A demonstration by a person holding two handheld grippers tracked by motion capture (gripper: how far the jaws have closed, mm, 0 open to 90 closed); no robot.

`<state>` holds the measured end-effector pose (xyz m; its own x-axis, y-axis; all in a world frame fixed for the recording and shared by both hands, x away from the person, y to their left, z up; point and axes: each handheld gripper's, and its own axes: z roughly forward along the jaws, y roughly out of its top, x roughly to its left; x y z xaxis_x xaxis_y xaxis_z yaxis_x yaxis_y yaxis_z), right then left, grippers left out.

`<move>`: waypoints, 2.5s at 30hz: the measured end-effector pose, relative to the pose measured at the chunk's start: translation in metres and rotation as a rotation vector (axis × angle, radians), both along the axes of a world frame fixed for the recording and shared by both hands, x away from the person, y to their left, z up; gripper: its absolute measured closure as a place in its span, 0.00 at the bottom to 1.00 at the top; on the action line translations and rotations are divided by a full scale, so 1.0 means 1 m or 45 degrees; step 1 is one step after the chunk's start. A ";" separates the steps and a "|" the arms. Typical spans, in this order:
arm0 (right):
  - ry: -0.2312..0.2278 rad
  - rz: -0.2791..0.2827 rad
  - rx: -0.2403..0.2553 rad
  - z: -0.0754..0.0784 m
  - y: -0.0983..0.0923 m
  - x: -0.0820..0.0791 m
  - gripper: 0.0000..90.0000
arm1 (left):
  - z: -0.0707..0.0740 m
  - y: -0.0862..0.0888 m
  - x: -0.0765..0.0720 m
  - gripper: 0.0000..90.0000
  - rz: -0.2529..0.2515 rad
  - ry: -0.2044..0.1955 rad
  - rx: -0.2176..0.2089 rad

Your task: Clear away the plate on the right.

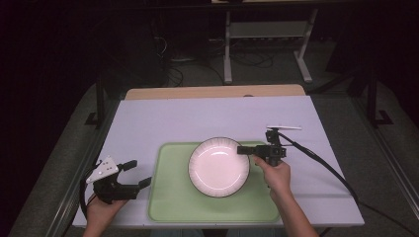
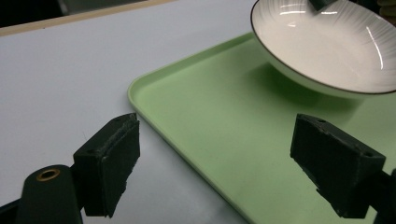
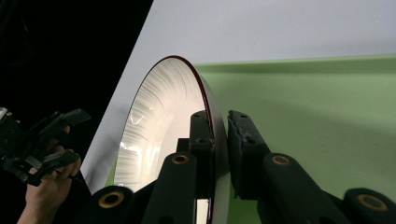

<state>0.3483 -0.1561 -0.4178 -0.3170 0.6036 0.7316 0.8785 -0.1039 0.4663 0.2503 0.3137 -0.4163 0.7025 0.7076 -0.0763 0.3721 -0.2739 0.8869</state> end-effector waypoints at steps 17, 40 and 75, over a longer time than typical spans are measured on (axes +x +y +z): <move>0.005 -0.022 -0.130 -0.008 0.017 -0.004 0.90 | -0.001 -0.002 0.001 0.17 -0.008 0.003 0.003; -0.024 -0.018 -0.414 -0.008 0.019 -0.009 0.81 | -0.001 -0.002 0.001 0.17 -0.008 0.005 0.004; -0.276 0.038 -0.531 -0.003 0.013 -0.026 0.69 | -0.001 -0.002 0.001 0.17 -0.007 0.004 0.008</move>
<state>0.3220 -0.1434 -0.4213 -0.4575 0.8203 0.3432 0.7557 0.1553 0.6362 0.2510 0.3116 -0.4173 0.7062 0.7041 -0.0745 0.3737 -0.2813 0.8838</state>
